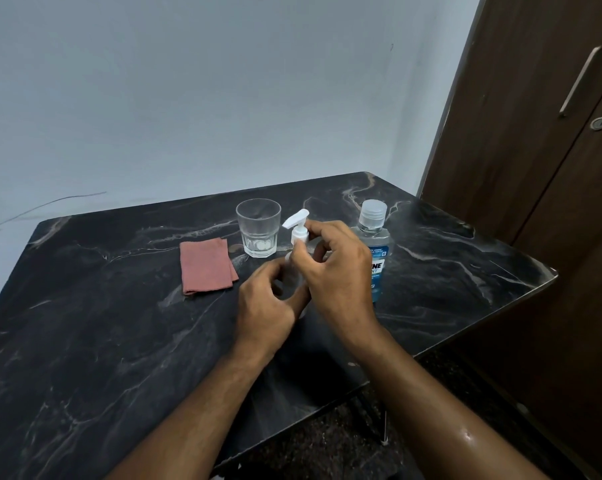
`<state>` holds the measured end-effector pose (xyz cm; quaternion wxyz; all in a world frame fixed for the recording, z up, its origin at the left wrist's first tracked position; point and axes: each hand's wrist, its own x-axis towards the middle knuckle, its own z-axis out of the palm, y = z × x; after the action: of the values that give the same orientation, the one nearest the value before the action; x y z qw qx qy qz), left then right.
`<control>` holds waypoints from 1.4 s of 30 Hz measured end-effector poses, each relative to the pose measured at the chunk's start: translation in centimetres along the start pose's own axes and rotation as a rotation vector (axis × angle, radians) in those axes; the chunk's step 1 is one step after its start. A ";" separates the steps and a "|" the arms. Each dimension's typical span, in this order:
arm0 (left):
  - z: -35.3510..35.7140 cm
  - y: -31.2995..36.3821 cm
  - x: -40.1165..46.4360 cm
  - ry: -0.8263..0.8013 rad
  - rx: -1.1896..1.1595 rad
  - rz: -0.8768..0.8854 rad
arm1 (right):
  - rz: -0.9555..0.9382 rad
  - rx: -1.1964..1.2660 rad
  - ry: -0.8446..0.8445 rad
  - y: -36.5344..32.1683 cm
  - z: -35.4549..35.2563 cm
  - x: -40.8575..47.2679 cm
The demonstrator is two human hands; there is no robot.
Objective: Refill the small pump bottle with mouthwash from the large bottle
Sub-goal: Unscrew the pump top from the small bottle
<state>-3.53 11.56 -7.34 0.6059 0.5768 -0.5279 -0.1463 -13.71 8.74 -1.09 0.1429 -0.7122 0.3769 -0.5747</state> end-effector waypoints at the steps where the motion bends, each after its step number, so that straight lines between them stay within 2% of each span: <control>1: 0.0 0.1 0.0 0.003 -0.006 -0.006 | -0.011 0.002 0.004 -0.1 0.0 0.1; 7: -0.2 -0.1 0.0 0.026 -0.037 -0.043 | -0.048 0.058 0.066 -1.1 -0.7 1.2; 14: -0.5 0.5 0.1 0.033 -0.162 -0.084 | -0.126 0.150 0.215 -3.5 -1.9 3.2; 20: -0.7 0.5 0.2 0.134 -0.225 -0.116 | -0.234 0.122 0.212 -3.8 -1.8 4.2; 27: -1.3 1.3 0.1 0.382 -0.242 0.030 | -0.290 -0.043 -0.013 0.4 1.1 2.4; 31: -1.4 0.8 0.1 0.491 -0.084 0.114 | -0.252 -0.169 -0.162 2.4 2.5 0.8; 37: -1.8 0.9 0.3 0.479 -0.034 0.206 | -0.207 -0.398 -0.515 4.3 3.5 -0.9; 42: -1.1 0.2 0.4 0.327 0.028 0.166 | -0.363 -0.579 -0.576 4.8 3.8 -1.7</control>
<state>-2.55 11.85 -6.73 0.6855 0.5560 -0.4701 0.0073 -12.05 5.79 -6.55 -0.0665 -0.9085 0.3358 -0.2397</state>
